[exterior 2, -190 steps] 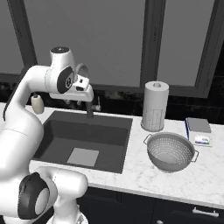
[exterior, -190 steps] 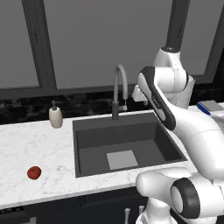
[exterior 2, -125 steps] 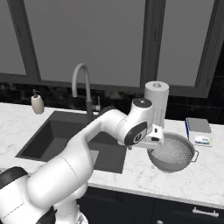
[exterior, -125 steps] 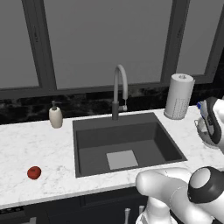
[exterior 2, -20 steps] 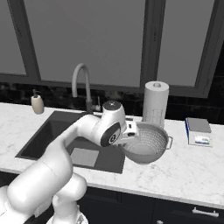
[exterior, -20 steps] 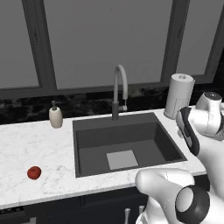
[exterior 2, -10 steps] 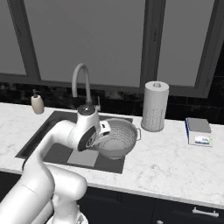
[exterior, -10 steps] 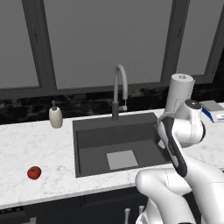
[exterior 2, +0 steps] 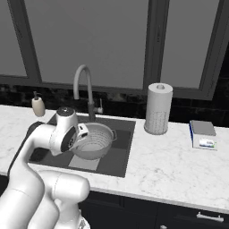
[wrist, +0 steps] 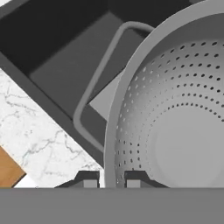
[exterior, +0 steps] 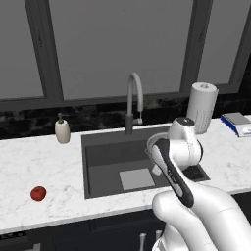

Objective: Put the colander in the sink, put the apple in the colander, and turn on the sink faucet and pour water over the colander.

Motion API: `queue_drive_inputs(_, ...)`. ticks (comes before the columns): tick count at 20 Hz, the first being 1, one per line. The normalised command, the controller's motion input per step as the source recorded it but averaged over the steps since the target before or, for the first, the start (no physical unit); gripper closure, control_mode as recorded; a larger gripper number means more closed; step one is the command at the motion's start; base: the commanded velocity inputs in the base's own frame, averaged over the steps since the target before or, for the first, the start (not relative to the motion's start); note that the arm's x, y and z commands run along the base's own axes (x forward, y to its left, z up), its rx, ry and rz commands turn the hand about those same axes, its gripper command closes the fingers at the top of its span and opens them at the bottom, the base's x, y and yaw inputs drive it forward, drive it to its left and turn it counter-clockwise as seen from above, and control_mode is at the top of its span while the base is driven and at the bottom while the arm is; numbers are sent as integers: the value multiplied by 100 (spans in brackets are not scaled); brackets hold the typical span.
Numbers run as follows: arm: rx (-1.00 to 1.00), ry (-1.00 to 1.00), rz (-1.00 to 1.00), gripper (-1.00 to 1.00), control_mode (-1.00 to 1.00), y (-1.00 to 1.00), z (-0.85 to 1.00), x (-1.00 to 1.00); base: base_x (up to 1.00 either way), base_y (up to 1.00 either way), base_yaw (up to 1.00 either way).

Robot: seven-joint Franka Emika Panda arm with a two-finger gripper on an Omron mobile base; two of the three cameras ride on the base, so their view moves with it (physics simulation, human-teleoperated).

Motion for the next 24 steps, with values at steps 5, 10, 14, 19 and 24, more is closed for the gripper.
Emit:
queue_drive_inputs(5, 3, 15, 2, 100, -100, 79, 0, 47, 0, 0, 0)
queue_drive_inputs(10, 2, 14, 0, 100, -100, 50, 0, 66, 0, 0, 0)
queue_drive_inputs(14, 0, 9, -3, 100, -100, 14, -2, 59, 0, 0, 0)
queue_drive_inputs(19, 0, 6, -5, 100, -100, 22, -44, 45, 0, 0, 0)
queue_drive_inputs(24, 0, 6, 0, 100, -100, 2, -54, 24, 0, 0, 0)
